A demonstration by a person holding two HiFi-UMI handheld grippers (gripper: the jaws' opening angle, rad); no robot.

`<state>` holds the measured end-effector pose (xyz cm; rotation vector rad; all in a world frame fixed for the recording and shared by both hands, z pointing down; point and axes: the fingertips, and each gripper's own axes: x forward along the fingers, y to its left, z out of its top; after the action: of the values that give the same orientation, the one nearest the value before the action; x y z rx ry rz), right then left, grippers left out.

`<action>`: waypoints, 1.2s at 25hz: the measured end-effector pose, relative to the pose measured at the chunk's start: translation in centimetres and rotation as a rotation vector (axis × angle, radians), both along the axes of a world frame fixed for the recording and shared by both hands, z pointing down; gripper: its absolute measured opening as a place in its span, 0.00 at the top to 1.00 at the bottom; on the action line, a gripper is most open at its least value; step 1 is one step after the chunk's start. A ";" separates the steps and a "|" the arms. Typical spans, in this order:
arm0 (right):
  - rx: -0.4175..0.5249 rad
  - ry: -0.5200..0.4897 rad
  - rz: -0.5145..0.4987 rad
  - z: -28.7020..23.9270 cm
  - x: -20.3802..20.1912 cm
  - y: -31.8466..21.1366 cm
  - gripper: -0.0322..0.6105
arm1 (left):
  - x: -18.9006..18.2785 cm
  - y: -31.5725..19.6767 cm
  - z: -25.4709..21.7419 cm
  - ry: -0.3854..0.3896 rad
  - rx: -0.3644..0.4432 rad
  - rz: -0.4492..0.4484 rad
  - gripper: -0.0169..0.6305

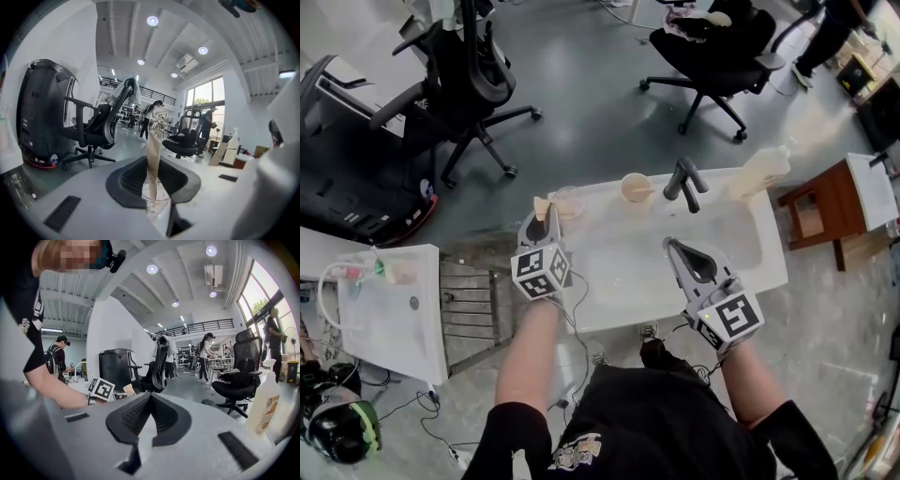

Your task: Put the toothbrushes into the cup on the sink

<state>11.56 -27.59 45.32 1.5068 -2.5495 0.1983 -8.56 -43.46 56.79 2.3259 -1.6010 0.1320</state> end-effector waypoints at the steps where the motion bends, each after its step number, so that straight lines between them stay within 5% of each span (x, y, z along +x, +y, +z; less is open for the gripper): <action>1: -0.001 -0.002 0.001 0.0 0.0 0.0 0.94 | 0.0 0.0 0.2 -0.003 -0.008 0.001 0.88; 11: -0.002 -0.022 -0.002 0.0 -0.4 0.3 0.94 | -0.2 0.9 0.3 -0.039 -0.023 0.019 0.71; 25: 0.021 -0.042 -0.008 -1.0 -2.0 1.2 0.94 | -2.6 5.2 -2.5 -0.030 0.024 0.034 0.67; 30: 0.022 -0.060 -0.004 -1.3 -3.3 1.6 0.94 | -3.6 7.9 -5.5 -0.054 0.101 0.059 0.68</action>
<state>8.25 -26.00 44.05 1.5255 -2.6088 0.2191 -12.13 -35.59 51.25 2.4669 -1.6000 0.1313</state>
